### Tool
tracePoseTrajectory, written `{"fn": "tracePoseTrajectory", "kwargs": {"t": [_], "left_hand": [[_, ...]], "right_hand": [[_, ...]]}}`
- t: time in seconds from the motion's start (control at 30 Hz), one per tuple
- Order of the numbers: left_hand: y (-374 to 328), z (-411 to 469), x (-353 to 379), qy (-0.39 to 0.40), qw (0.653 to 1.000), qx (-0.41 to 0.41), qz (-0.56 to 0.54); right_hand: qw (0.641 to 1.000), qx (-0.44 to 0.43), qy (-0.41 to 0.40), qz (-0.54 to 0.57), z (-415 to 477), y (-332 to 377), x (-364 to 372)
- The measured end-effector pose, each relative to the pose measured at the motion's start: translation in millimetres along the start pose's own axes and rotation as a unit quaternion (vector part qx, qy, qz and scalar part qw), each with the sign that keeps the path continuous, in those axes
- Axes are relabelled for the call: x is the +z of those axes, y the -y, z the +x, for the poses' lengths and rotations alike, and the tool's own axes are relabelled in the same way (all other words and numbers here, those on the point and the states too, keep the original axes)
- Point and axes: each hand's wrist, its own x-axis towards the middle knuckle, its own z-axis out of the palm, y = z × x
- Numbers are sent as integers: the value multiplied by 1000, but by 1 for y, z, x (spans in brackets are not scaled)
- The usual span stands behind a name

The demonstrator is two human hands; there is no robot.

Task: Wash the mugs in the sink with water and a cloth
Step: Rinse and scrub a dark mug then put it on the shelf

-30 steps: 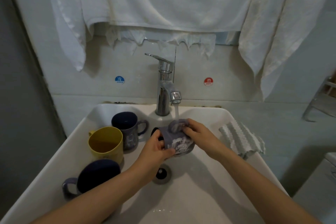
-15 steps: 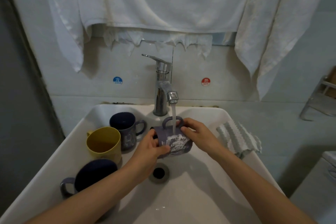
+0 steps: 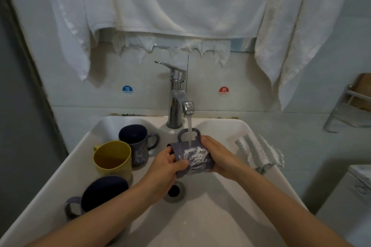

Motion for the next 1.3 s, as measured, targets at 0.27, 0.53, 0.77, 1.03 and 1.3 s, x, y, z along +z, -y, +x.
{"fn": "tracePoseTrajectory", "kwargs": {"t": [0.27,0.53,0.77,1.03,1.3], "left_hand": [[5,-1,4,18,995,17,96],[-8,5,13,-10,995,22,92],[-19,15,8,-23,998,33,44],[-17,4,5,5,997,22,79],[-18,3,7,7,998,21,62]], "right_hand": [[1000,17,3,17,2,1,-2],[972,-81,-98,-197,4,7,-11],[839,-294,-47,-455,-9,-9,-11],[805,-348,55,-478,-23,-16,24],[808,-307,-40,-501,-23,-9,6]]}}
